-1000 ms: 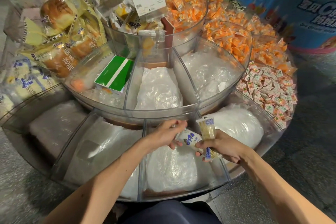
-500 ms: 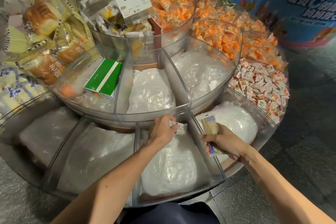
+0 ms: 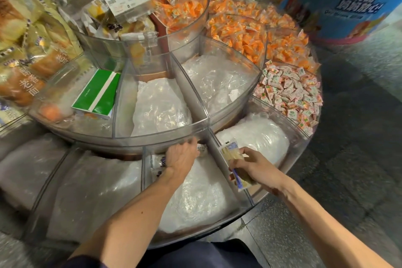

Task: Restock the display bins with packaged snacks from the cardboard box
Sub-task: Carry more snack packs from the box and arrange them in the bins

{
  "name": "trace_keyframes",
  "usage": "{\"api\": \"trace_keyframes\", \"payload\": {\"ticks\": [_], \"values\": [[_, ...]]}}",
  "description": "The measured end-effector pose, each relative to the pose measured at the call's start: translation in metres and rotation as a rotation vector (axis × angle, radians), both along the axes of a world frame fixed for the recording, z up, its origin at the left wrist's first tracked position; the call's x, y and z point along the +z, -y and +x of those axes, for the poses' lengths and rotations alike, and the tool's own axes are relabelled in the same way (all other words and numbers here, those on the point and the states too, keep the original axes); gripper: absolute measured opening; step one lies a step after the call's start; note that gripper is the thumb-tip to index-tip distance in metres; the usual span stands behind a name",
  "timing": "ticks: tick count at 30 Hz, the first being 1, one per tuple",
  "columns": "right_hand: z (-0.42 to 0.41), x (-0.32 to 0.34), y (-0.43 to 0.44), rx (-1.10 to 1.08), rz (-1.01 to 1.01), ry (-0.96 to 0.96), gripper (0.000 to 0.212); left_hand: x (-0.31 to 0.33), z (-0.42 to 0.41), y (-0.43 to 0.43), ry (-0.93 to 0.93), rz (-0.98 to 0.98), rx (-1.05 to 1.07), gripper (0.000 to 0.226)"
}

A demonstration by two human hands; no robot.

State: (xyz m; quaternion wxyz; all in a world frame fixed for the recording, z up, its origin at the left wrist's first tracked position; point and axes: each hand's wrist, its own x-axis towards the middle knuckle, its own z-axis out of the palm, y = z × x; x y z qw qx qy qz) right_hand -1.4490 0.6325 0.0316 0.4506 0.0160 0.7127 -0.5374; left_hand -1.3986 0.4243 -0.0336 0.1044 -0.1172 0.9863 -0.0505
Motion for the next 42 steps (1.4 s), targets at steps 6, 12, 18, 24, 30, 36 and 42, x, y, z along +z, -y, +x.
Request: {"api": "trace_keyframes", "payload": {"ticks": [6,12,18,24,30,36,42], "values": [[-0.005,0.0,0.004,0.184,0.011,-0.169,0.014,0.04,0.012,-0.01,-0.417,0.986,0.282,0.036],[-0.002,0.001,0.036,0.452,-0.028,-0.246,0.024,0.062,0.032,0.01,-0.068,1.209,0.258,0.021],[0.0,0.006,0.051,0.331,-0.055,-0.201,0.053,0.077,0.052,0.027,-0.313,1.319,0.351,0.025],[-0.01,0.01,0.048,0.347,-0.123,0.201,0.054,0.092,0.059,0.042,-0.424,1.322,0.24,0.032],[-0.01,0.007,0.051,0.109,-0.231,-0.109,0.034,0.091,0.067,0.051,-0.233,1.567,0.303,0.06],[-0.006,-0.002,0.045,0.26,-0.105,-0.44,0.034,0.075,0.067,0.038,-0.239,1.521,0.478,0.024],[0.006,-0.028,0.063,0.816,0.48,-1.212,0.029,0.046,0.054,0.036,-0.2,1.224,0.514,0.011]]}}
